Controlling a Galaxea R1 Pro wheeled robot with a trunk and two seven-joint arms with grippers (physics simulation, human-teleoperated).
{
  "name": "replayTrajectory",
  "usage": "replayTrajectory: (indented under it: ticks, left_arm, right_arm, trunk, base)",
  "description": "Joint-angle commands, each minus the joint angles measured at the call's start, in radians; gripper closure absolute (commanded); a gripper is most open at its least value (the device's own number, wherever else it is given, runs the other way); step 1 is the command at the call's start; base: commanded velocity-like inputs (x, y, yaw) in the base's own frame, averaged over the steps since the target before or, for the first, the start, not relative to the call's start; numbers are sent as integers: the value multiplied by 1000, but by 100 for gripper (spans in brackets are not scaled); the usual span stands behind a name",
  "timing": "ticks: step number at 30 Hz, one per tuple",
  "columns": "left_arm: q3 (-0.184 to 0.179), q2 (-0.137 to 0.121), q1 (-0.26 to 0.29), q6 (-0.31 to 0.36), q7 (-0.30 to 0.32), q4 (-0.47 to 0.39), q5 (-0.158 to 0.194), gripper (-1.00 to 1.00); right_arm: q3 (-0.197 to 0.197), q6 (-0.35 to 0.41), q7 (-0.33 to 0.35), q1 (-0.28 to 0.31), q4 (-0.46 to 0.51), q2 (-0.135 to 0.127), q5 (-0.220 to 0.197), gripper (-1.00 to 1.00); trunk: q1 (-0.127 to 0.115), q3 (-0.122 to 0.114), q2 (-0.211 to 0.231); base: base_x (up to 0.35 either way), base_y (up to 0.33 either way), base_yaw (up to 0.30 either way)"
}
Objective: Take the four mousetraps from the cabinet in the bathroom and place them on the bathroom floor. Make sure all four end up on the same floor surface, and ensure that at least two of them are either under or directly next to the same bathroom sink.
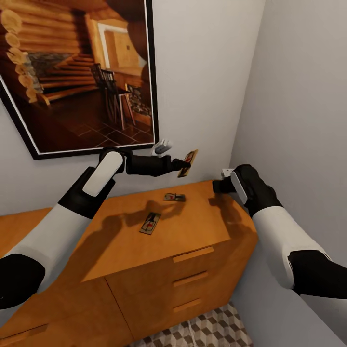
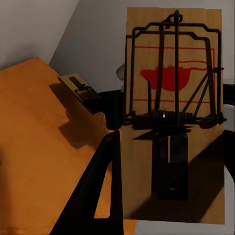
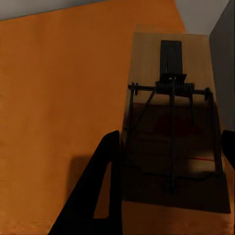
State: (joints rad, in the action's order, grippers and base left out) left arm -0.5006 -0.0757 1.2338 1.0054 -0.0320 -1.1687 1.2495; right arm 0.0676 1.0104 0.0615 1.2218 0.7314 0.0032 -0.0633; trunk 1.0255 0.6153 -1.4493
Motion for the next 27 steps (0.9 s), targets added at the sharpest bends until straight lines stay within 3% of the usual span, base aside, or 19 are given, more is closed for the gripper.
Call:
replayTrajectory:
  ticks: [1,27]
  left_arm:
    - [-2,-1,1,1,-5,1,4,100]
    - [-7,1,-4,0,-5,56,-1,100]
  right_arm:
    - [2,4,-2,1,0,0,-7,100]
    - [7,-5,-3,-29,-69,2,-6,100]
  trunk:
    - [-1,1,-1]
    - [-1,1,-1]
  base:
    - [-318,0,0]
    - [-332,0,0]
